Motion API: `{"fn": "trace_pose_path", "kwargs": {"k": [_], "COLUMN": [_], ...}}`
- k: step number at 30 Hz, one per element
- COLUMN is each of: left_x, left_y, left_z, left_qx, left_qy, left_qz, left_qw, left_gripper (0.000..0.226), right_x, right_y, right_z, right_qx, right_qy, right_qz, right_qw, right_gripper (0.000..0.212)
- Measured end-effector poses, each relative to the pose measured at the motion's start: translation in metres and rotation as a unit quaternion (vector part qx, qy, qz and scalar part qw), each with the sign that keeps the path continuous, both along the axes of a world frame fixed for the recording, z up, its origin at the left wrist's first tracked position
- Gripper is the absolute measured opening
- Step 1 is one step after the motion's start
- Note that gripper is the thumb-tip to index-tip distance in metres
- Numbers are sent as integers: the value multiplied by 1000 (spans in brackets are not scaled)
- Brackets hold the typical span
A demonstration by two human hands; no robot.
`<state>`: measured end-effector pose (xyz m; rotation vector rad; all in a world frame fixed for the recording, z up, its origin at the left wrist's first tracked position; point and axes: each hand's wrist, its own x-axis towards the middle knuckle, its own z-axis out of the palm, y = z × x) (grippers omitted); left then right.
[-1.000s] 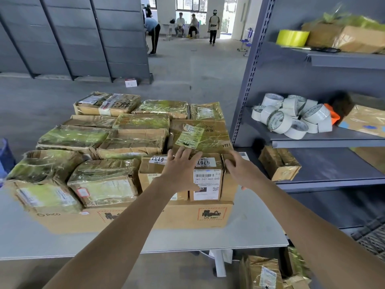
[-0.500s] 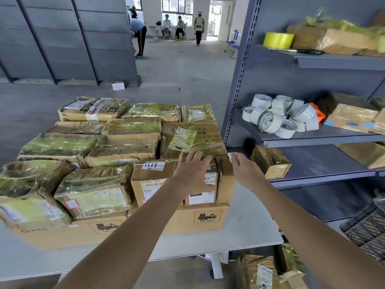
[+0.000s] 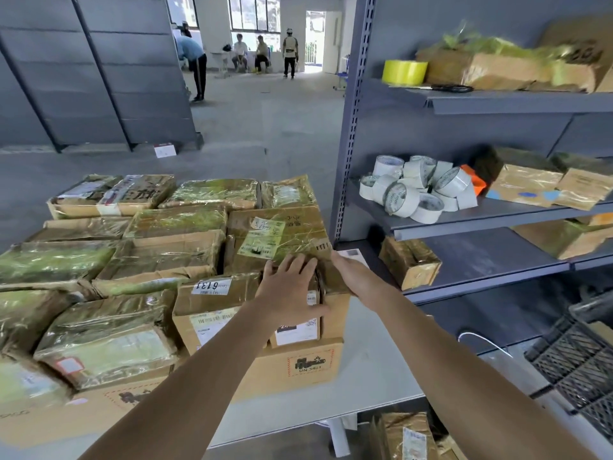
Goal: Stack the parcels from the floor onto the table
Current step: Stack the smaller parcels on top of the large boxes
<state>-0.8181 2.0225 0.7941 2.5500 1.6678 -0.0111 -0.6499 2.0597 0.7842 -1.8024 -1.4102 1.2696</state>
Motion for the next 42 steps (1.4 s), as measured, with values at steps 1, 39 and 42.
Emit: {"fn": "trace_pose_path", "kwargs": {"k": [1,39,42], "left_x": [0,26,22], "left_y": [0,-19,-29], "left_z": [-2,37,46], "left_qx": [3,9,30], "left_qy": [3,-25,-37], "left_qz": [-1,45,51], "left_qw": [1000,999,998], "left_gripper": [96,98,93], "right_x": [-2,40,37], "right_y": [0,-11,-22], "right_z": [-3,-4,10], "right_qx": [-5,119,161], "right_qy": [20,49,23], "right_qz": [10,80,78], "right_qw": [1000,988,984], "right_gripper": [63,46,41]}}
